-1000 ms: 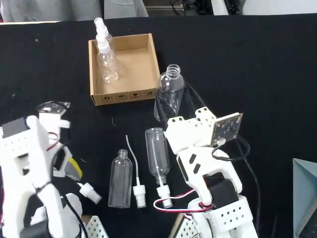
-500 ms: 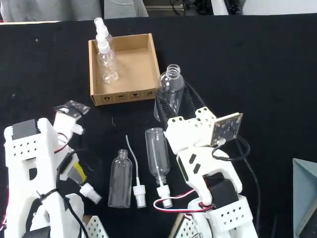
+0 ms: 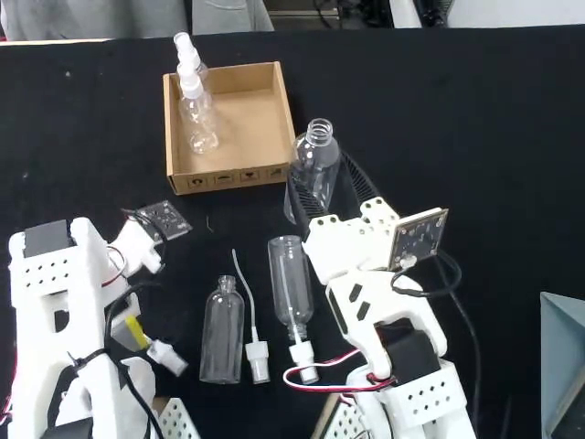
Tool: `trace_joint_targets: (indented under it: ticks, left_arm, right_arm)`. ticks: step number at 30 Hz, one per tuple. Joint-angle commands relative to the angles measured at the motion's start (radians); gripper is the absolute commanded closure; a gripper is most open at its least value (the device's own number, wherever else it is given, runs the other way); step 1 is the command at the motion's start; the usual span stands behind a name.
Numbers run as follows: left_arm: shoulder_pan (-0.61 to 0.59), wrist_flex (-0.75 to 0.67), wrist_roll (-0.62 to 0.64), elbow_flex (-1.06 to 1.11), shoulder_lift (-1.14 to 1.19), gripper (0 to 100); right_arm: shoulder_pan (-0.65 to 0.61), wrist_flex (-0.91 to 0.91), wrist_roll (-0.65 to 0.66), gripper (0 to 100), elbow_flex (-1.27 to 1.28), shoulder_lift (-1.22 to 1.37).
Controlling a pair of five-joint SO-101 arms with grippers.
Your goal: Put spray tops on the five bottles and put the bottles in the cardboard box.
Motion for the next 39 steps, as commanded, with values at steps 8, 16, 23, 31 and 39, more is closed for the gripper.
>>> trace_joint_targets:
  ticks: [8, 16, 23, 31, 39]
  left_arm:
    - [0.033, -0.078, -0.135, 0.091, -0.011, 68]
    - [0.130, -0.186, -0.133, 0.217, -0.011, 68]
    - [0.223, -0.187, -0.101, 0.229, -0.011, 68]
    - [0.300, -0.334, -0.100, 0.352, -0.011, 68]
    - [0.302, -0.397, -0.098, 0.403, -0.011, 68]
  right_arm:
    - [0.023, -0.026, 0.009, 94.2, -0.012, -0.027]
    - [0.023, -0.026, 0.009, 94.2, -0.013, -0.027]
    - [0.023, -0.026, 0.009, 94.2, -0.013, -0.027]
    - [0.025, -0.026, 0.009, 94.2, -0.013, -0.027]
    - [0.025, -0.026, 0.011, 94.2, -0.013, -0.027]
